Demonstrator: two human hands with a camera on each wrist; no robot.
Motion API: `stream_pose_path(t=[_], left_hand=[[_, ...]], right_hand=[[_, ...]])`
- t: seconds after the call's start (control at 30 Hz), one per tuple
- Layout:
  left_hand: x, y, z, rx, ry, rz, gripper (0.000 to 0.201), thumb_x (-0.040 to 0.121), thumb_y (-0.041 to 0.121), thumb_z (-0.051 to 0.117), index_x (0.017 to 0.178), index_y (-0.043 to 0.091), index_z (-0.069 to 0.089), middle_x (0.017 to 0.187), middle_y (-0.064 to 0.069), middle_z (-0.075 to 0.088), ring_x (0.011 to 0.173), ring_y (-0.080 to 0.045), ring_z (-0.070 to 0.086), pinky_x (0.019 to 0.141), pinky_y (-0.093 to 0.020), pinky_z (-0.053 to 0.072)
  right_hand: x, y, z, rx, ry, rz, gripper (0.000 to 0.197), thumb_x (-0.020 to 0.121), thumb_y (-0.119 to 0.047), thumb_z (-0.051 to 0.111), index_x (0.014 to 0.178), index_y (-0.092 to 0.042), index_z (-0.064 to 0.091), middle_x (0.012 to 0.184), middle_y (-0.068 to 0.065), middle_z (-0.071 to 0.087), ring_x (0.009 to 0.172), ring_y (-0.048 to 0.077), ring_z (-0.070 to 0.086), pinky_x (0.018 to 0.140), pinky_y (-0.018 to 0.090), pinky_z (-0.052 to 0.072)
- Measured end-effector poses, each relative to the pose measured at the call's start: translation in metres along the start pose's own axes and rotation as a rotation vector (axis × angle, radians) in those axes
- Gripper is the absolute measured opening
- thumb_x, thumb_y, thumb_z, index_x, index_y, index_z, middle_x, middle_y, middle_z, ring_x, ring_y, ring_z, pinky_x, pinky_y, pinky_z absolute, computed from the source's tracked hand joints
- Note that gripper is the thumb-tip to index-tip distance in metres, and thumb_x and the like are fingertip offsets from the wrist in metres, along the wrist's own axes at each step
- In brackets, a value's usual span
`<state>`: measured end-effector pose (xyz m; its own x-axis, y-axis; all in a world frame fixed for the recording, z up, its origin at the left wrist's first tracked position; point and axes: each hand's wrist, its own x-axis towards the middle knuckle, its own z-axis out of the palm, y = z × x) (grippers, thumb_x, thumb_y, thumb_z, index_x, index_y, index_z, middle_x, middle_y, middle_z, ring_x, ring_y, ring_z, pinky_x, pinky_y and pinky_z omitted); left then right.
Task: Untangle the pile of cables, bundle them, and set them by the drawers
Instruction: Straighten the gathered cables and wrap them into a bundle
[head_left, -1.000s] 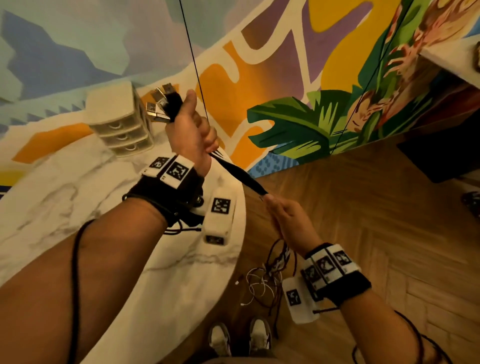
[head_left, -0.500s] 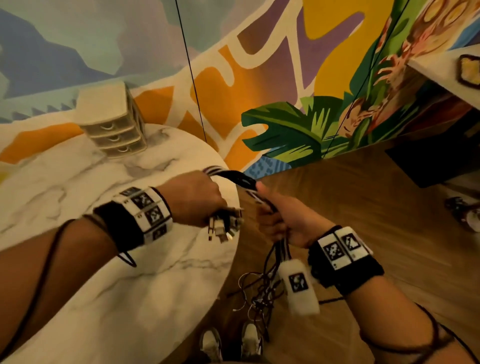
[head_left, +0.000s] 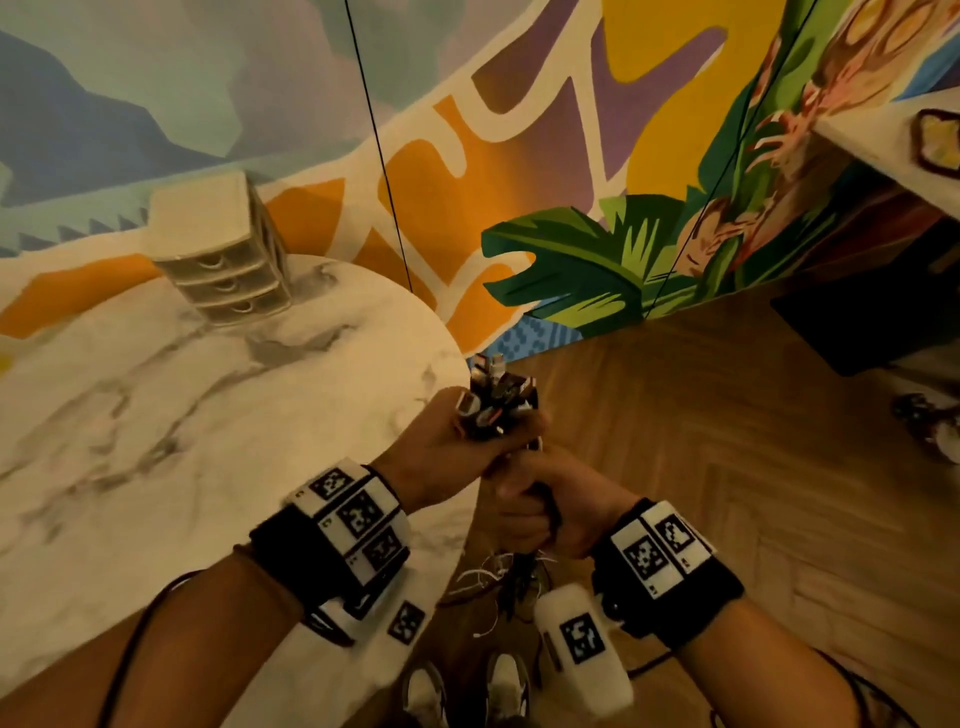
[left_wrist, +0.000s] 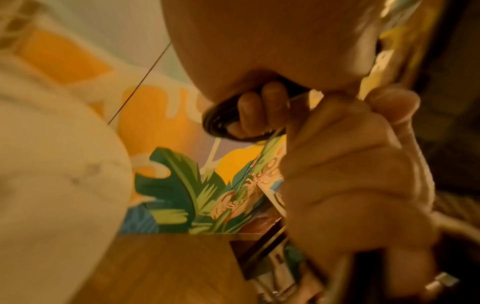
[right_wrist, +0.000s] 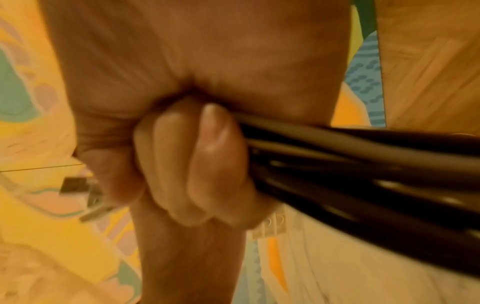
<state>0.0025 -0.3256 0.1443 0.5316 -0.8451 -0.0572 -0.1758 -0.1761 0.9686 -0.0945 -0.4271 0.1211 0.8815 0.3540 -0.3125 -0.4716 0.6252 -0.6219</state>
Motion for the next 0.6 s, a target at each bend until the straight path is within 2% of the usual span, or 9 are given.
stream_pose_path(t=[0.07,0.17,0.23,0.3,0.37,0.43,0.5,0.53,0.6], left_hand=[[0.003,0.003,0.004,-0.121,0.040,-0.125,0.011,0.073,0.035,0.068,0.072,0.024,0.071,0.082,-0.012,0.071,0.078,-0.020,0.066,0.074,-0.036,0.053],[0.007,-0.005,0.007,-0.181,0.207,-0.181,0.006,0.080,0.018,0.071,0.077,0.013,0.069,0.082,-0.015,0.070,0.076,-0.018,0.066,0.076,-0.036,0.054],[0.012,-0.013,0.007,-0.136,0.354,-0.202,0.006,0.081,0.015,0.071,0.076,0.015,0.068,0.074,-0.007,0.069,0.066,-0.008,0.065,0.068,-0.025,0.054],[0.020,-0.020,0.011,-0.050,0.490,-0.223,0.010,0.081,0.020,0.072,0.074,0.014,0.068,0.069,-0.005,0.068,0.055,0.000,0.060,0.057,-0.014,0.046],[0.023,-0.023,0.019,0.023,0.557,-0.228,0.015,0.079,0.027,0.072,0.077,0.012,0.071,0.076,-0.008,0.071,0.062,-0.004,0.064,0.060,-0.018,0.049],[0.022,-0.021,0.032,0.063,0.562,-0.181,0.015,0.077,0.031,0.072,0.082,0.017,0.074,0.080,-0.005,0.073,0.075,-0.013,0.069,0.073,-0.030,0.056],[0.019,-0.017,0.041,0.058,0.510,-0.125,0.020,0.074,0.039,0.069,0.086,0.023,0.074,0.083,0.000,0.074,0.081,-0.013,0.069,0.078,-0.039,0.056],[0.018,-0.016,0.042,0.061,0.472,-0.107,0.024,0.074,0.043,0.067,0.087,0.024,0.073,0.085,0.000,0.074,0.084,-0.014,0.069,0.080,-0.041,0.055],[0.016,-0.022,0.036,0.122,0.406,-0.037,0.025,0.075,0.044,0.061,0.084,0.022,0.069,0.083,-0.007,0.073,0.085,-0.023,0.068,0.078,-0.046,0.054]], right_hand=[[0.003,-0.004,0.000,-0.059,0.031,0.022,0.036,0.063,-0.012,0.056,0.049,-0.024,0.025,0.044,-0.006,0.018,0.035,0.008,0.014,0.040,0.016,0.013],[0.009,-0.010,0.003,-0.223,0.244,0.017,0.032,0.074,-0.007,0.059,0.052,-0.018,0.039,0.048,-0.003,0.029,0.038,0.008,0.026,0.040,0.019,0.023],[0.013,-0.010,0.004,-0.405,0.431,-0.001,0.010,0.088,-0.008,0.056,0.079,-0.006,0.056,0.062,0.006,0.046,0.050,0.013,0.044,0.049,0.024,0.044],[0.015,-0.003,0.004,-0.663,0.608,-0.085,0.021,0.091,-0.013,0.058,0.111,-0.007,0.058,0.088,0.012,0.063,0.071,0.021,0.060,0.070,0.033,0.056],[0.016,0.008,0.004,-0.856,0.765,-0.217,0.035,0.091,-0.010,0.057,0.125,-0.012,0.048,0.105,0.004,0.063,0.085,0.018,0.060,0.071,0.029,0.055],[0.016,0.022,0.005,-0.954,0.923,-0.354,0.037,0.092,-0.006,0.054,0.127,-0.010,0.043,0.107,0.000,0.058,0.090,0.014,0.055,0.069,0.018,0.045],[0.015,0.026,0.000,-1.045,1.013,-0.415,0.024,0.092,-0.007,0.053,0.116,-0.011,0.053,0.097,0.002,0.062,0.084,0.016,0.058,0.071,0.024,0.048],[0.013,0.021,-0.003,-1.030,1.011,-0.409,0.013,0.092,-0.008,0.052,0.099,-0.016,0.059,0.085,0.000,0.063,0.074,0.012,0.060,0.066,0.025,0.049],[0.002,0.004,-0.009,-0.821,0.965,-0.307,0.034,0.094,-0.013,0.049,0.062,-0.025,0.055,0.056,-0.006,0.047,0.046,0.005,0.042,0.045,0.021,0.033]])
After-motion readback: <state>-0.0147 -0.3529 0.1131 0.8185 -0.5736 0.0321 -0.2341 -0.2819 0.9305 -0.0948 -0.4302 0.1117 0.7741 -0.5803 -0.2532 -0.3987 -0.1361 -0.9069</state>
